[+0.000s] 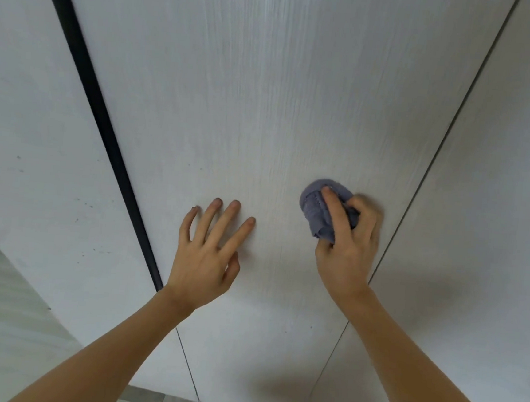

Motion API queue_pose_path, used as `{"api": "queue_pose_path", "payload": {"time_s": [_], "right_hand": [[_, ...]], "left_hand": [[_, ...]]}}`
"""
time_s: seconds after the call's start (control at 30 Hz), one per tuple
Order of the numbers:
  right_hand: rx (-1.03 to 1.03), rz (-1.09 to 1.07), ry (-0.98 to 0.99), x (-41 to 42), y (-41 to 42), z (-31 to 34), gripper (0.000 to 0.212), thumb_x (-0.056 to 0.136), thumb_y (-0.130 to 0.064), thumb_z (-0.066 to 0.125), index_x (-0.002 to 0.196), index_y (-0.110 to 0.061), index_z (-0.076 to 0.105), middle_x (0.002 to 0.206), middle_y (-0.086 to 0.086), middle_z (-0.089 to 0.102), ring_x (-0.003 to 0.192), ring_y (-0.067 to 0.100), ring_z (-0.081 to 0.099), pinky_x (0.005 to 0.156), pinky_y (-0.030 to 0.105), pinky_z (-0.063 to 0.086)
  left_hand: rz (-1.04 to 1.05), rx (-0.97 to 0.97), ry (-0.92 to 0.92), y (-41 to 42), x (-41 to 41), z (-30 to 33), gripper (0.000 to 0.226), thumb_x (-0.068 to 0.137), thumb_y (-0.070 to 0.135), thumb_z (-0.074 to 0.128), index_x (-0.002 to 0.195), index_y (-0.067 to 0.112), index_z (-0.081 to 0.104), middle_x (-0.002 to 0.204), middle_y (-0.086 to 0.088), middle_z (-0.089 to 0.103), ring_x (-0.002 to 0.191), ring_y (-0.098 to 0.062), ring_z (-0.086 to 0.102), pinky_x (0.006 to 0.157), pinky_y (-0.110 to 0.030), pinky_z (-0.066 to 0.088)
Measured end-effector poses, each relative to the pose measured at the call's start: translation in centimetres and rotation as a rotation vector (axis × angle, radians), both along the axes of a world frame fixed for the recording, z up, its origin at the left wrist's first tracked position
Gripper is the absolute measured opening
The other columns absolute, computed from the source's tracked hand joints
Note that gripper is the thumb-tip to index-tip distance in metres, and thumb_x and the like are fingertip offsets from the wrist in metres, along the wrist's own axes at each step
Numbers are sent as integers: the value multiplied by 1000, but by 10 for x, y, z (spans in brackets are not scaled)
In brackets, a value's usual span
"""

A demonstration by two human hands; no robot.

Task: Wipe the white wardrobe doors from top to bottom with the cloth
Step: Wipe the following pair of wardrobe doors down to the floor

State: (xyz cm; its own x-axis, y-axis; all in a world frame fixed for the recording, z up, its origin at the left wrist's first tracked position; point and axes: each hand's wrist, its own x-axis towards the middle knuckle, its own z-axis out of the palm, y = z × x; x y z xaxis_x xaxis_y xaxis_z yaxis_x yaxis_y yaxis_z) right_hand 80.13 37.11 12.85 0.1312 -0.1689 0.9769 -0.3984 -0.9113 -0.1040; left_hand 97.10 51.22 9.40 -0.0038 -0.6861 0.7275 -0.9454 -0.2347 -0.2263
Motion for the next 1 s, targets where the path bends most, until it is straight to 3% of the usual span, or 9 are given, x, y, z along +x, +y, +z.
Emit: {"api": "queue_pose_path", "payload": {"time_s": [0.33, 0.47, 0.67, 0.87, 0.93, 1.0], "right_hand": [[-12, -16, -22, 98, 49, 28, 56, 76, 6, 52, 127, -15, 43, 109, 9, 36, 94, 28, 43, 72, 39, 49], [-91, -55, 11, 141, 70, 44, 53, 80, 4, 52, 127, -20, 45, 111, 7, 39, 92, 26, 45, 75, 39, 46], [-284, -154, 190, 156, 80, -8, 42, 90, -3, 38, 120, -27, 55, 111, 3, 44, 93, 25, 45, 73, 38, 37], [-443, -114, 461, 146, 81, -88, 40, 95, -7, 34, 110, -27, 65, 108, 1, 48, 90, 22, 50, 72, 36, 39], [-502, -115, 460, 141, 74, -82, 45, 93, -3, 32, 109, -27, 67, 106, 0, 47, 89, 21, 49, 72, 36, 38], [-497, -154, 349, 134, 62, -54, 50, 81, 3, 41, 117, -27, 58, 107, 3, 44, 88, 24, 46, 72, 37, 36]], "left_hand": [[195, -15, 1, 57, 72, 22, 55, 82, 20, 45, 136, 15, 47, 147, -17, 32, 136, -38, 27, 106, -59, 18], [160, -63, 4, 75, 94, 24, 59, 82, 19, 45, 141, 16, 40, 148, -18, 28, 136, -39, 27, 106, -60, 21], [47, -112, 43, 79, 120, 5, 63, 83, 17, 45, 144, 15, 29, 150, -19, 22, 138, -38, 23, 108, -57, 23], [-8, -168, 80, 67, 127, -17, 62, 84, 17, 44, 143, 10, 28, 150, -20, 24, 140, -37, 21, 107, -55, 25], [6, -185, 84, 62, 128, -21, 61, 84, 19, 42, 143, 9, 28, 149, -22, 26, 139, -37, 21, 106, -56, 24], [30, -204, 90, 58, 128, -23, 60, 84, 20, 41, 143, 10, 29, 149, -23, 27, 139, -37, 21, 106, -57, 23]]}}
